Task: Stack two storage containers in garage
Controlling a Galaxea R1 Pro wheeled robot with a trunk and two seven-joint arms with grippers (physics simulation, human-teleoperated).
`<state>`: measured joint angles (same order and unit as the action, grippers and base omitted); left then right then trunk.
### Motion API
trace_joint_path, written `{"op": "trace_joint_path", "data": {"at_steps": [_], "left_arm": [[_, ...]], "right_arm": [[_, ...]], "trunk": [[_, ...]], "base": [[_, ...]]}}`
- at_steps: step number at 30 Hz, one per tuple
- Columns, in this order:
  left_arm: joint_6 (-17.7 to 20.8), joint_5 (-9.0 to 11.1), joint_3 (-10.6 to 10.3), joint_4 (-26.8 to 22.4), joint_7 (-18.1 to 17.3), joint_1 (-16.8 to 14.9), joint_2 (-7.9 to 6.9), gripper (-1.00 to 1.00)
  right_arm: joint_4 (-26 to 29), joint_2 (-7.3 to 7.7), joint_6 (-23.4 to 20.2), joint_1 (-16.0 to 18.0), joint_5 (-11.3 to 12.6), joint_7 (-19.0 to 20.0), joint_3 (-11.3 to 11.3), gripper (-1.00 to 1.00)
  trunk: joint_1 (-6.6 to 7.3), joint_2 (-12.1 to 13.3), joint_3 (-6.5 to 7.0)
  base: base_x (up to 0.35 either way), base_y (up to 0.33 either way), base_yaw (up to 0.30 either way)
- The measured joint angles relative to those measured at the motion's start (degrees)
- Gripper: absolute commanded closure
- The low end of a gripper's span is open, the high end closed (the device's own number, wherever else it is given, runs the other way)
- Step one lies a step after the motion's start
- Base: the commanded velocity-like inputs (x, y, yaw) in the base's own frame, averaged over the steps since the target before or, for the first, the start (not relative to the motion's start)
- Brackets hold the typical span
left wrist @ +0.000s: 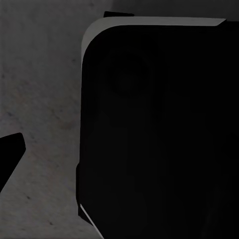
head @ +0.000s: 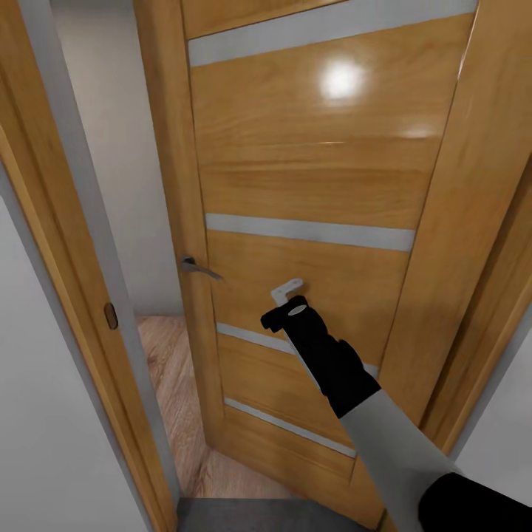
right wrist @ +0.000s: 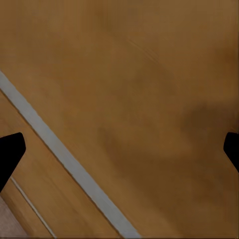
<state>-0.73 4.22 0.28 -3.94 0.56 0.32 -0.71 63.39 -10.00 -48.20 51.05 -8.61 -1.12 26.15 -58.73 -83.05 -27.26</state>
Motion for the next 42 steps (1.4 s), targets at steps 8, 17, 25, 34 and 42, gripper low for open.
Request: {"op": "trace_joint_path", "data": {"at_steps": [8, 17, 25, 34, 42], "left_arm": [[0.0, 0.0, 0.0, 0.0, 0.0, 0.0, 0.0, -1.0], [0.0, -0.01, 0.0, 0.0, 0.0, 0.0, 0.0, -1.0], [0.0, 0.0, 0.0, 0.0, 0.0, 0.0, 0.0, -1.0], [0.0, 0.0, 0.0, 0.01, 0.0, 0.0, 0.0, -1.0], [-0.02, -0.02, -0.02, 0.04, 0.0, -0.03, 0.0, -1.0]], "right_arm": [[0.43, 0.0, -0.58, 0.14, -0.3, 0.01, 0.11, -1.0], [5.0, 0.0, -1.89, 0.15, -0.46, 0.2, 0.4, -1.0], [4.74, 0.0, -2.5, 0.28, -0.01, 0.09, 1.26, -1.0], [-7.55, 0.0, 0.67, 8.13, 2.15, -0.09, 1.43, -1.0], [-15.12, 0.0, 1.14, 12.85, 5.64, -7.89, 1.52, -1.0]], "trunk": [[0.0, 0.0, 0.0], [0.0, -0.01, 0.0], [0.0, 0.0, 0.0], [0.0, -0.01, 0.0], [0.0, -0.01, 0.0]], "base": [[0.0, 0.0, 0.0], [0.0, 0.0, 0.0], [0.0, 0.0, 0.0], [0.0, 0.0, 0.0], [0.0, 0.0, 0.0]]}}
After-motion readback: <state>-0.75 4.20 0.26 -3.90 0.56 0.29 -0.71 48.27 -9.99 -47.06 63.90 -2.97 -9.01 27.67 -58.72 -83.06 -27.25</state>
